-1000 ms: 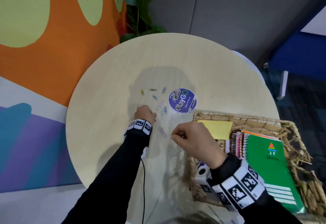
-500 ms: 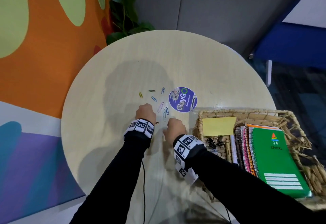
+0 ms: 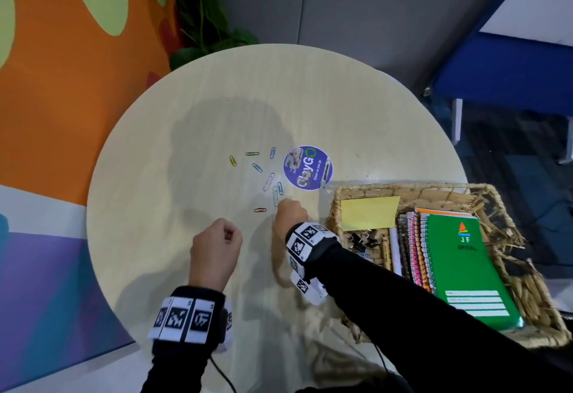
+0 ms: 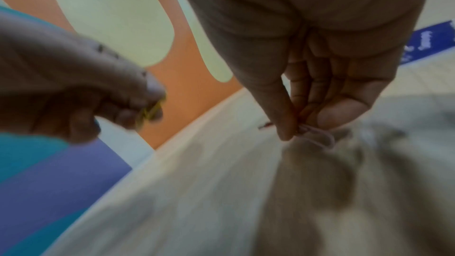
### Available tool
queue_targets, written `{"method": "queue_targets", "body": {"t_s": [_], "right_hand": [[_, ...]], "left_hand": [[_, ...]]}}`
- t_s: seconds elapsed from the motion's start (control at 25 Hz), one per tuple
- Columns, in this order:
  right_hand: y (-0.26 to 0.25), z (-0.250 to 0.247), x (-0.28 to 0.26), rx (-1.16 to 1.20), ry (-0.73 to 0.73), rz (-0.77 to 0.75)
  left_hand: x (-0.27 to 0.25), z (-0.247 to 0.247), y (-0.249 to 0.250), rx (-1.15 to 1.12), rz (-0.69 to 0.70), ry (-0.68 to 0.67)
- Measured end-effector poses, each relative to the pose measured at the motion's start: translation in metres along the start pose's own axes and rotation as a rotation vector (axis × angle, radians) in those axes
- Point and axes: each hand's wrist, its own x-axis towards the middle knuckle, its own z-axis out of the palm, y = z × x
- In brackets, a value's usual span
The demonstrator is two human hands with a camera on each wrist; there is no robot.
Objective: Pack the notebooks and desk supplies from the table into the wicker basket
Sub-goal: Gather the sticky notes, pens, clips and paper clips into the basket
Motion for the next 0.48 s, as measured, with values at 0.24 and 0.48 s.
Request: {"method": "queue_targets", "body": {"t_s": [0.24, 0.48], "right_hand": [[0.036, -0.096, -0.052, 0.088, 0.176, -0.268], [0.140, -0.110, -0.079, -0.094, 0.042, -0.227]], "left_hand": [[-0.031, 0.014, 0.016, -0.080, 0.081, -0.055], [-0.055, 0.022, 0.068, -0.152, 0.341, -0.121]]}}
